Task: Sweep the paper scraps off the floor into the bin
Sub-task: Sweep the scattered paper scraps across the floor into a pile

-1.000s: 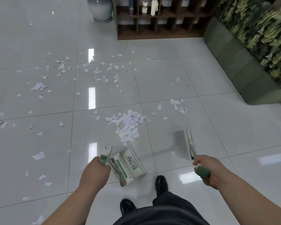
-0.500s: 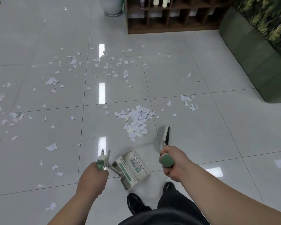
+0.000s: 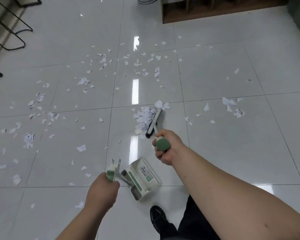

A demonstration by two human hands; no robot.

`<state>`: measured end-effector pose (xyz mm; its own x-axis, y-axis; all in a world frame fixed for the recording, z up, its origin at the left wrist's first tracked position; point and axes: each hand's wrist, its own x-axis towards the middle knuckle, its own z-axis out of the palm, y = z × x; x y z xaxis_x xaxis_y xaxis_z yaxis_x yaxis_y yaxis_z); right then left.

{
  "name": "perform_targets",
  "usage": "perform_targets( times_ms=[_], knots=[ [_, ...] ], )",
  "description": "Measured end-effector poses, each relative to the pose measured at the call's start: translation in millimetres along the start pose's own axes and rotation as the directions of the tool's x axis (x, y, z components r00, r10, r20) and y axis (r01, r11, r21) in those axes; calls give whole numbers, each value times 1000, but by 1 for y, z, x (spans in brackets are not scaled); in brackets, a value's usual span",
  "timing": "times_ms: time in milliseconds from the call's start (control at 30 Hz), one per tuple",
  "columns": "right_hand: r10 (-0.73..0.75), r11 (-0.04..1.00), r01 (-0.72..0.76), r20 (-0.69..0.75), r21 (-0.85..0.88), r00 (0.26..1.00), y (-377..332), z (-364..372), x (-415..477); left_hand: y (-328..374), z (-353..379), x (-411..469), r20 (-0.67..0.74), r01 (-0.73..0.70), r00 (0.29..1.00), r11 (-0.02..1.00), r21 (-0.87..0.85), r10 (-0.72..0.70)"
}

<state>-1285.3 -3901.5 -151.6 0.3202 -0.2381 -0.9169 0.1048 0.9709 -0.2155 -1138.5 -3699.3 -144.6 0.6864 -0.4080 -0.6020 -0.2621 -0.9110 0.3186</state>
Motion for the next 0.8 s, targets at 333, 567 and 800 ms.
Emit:
perform_targets(
  times_ms=[333, 567, 800],
  knots=[
    [44, 982, -39, 24, -183, 999, -123, -114, -56, 136, 35, 1, -4, -23, 1000, 999, 39, 23],
    [-162, 920, 86, -172, -382, 972, -194, -220, -118, 236, 63, 6, 27, -58, 998, 996, 73, 56],
    [-329, 853, 135, -320, -504, 889, -250, -299, -111, 300, 102, -7, 38, -157, 987, 982, 102, 154]
  ],
)
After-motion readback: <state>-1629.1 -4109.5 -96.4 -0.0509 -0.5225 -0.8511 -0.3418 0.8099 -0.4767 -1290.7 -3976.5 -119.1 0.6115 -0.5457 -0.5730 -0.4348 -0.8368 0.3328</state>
